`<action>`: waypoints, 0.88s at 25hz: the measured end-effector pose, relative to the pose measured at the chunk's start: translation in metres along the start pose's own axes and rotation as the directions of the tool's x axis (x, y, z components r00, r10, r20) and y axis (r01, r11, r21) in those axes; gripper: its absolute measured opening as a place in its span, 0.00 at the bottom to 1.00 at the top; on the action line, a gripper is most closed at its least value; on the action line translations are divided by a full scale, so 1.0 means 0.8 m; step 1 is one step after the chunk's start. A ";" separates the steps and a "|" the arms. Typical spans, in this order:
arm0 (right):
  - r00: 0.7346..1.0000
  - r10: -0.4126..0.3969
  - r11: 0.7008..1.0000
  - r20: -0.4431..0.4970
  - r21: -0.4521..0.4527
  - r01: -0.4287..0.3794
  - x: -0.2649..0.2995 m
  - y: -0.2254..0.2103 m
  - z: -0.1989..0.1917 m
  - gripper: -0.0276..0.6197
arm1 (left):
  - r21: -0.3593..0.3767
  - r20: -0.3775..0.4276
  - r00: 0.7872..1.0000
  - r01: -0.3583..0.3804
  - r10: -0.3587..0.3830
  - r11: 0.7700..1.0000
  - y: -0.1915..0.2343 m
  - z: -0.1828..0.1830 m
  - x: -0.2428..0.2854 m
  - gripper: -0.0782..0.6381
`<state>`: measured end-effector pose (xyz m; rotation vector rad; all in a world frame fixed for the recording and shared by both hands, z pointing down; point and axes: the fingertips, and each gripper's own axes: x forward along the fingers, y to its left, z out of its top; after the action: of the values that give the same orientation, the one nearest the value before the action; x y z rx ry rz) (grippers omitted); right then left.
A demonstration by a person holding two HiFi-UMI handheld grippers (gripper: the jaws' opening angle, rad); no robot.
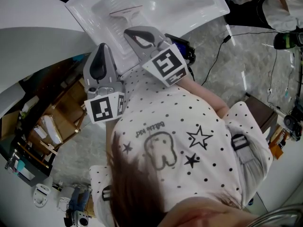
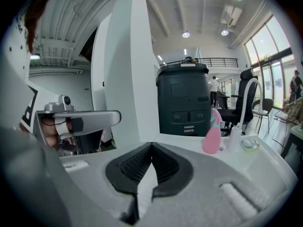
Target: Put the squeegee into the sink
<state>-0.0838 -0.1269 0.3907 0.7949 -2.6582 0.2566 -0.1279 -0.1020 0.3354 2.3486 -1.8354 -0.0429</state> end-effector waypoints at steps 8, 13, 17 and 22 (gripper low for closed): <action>1.000 0.000 1.000 -0.003 0.007 0.000 0.000 -0.001 -0.001 0.04 | -0.002 0.001 1.000 0.000 0.000 1.000 0.001 0.000 0.000 0.10; 1.000 0.000 1.000 -0.005 0.011 0.000 0.000 -0.001 -0.003 0.04 | -0.002 -0.002 1.000 0.000 0.000 1.000 0.000 -0.001 -0.001 0.10; 1.000 0.002 1.000 -0.006 0.015 -0.002 0.001 0.000 -0.003 0.04 | -0.003 -0.001 1.000 -0.002 0.002 1.000 0.002 -0.001 -0.001 0.10; 1.000 0.002 1.000 -0.005 0.020 -0.002 0.001 -0.001 -0.003 0.04 | -0.003 0.001 1.000 -0.004 0.004 1.000 0.002 0.000 -0.001 0.10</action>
<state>-0.0835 -0.1274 0.3930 0.7969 -2.6552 0.2853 -0.1298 -0.1017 0.3352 2.3430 -1.8393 -0.0465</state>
